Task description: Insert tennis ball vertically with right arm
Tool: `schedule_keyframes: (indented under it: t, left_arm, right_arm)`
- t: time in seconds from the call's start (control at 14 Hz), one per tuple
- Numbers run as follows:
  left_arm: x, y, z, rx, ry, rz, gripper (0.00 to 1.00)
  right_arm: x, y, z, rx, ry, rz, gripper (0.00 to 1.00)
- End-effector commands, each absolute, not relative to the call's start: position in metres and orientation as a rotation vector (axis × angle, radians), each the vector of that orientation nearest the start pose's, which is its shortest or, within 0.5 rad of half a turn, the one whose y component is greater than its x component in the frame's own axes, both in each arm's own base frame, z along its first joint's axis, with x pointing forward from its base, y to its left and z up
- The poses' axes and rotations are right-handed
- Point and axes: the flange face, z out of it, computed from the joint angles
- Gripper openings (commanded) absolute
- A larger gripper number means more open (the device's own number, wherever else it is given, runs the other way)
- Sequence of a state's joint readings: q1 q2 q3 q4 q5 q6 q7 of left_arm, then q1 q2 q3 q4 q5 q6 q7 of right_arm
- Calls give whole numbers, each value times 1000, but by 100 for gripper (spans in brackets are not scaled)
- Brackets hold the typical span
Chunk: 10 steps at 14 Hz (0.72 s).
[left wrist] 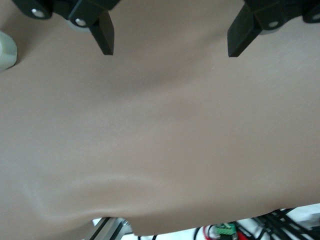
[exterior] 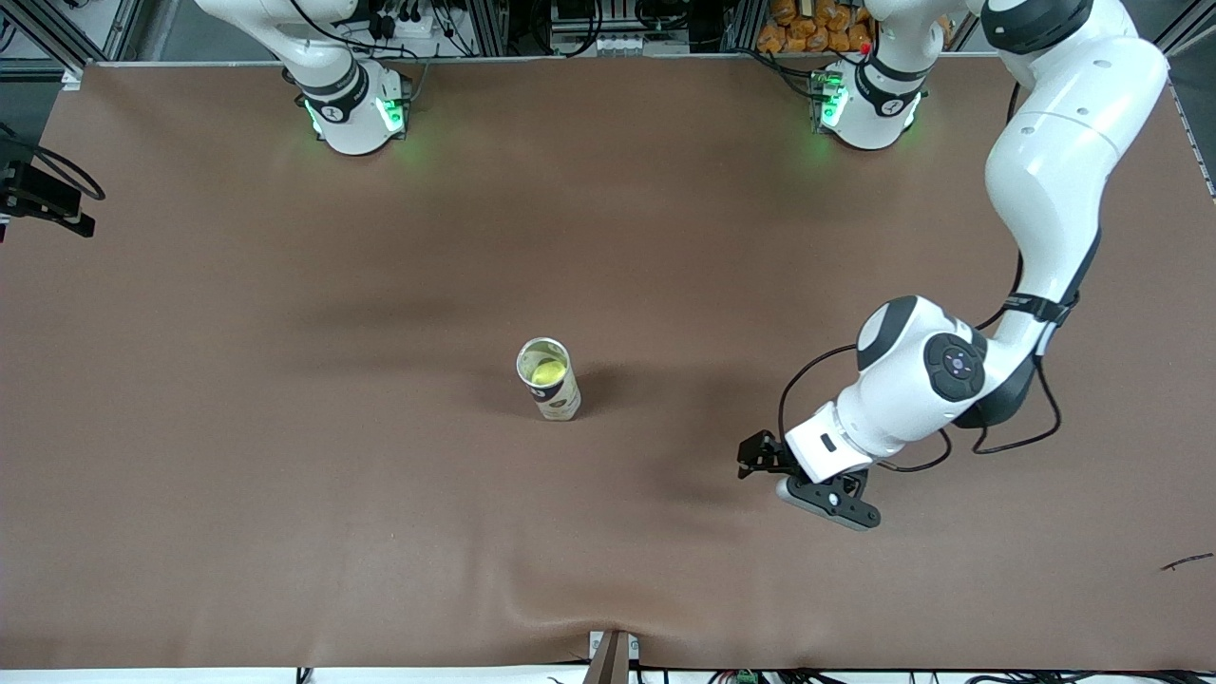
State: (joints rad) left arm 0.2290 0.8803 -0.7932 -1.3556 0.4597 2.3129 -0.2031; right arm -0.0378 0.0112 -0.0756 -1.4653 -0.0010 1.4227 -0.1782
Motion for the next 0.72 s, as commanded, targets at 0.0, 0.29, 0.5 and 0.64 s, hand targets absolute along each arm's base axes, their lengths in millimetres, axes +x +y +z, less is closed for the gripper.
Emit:
schedule_keyframes:
  t: [0.0,0.29,0.5,0.64]
  left_arm:
    - [704,-240,374,-3283,530,-321,100]
    - [689,-199,444,-3258,373,-183,100]
    - [663,-195,488,-3174,370,-85,100]
    - [650,-179,518,-3131,333,-66,100]
  right_arm:
    - [540,-65,659,-3129,-83,73,100]
    - [542,-62,660,-3128,-88,58,100]
    - [543,-60,661,-3107,-89,36,100]
    - [544,-60,661,-3107,-94,36,100]
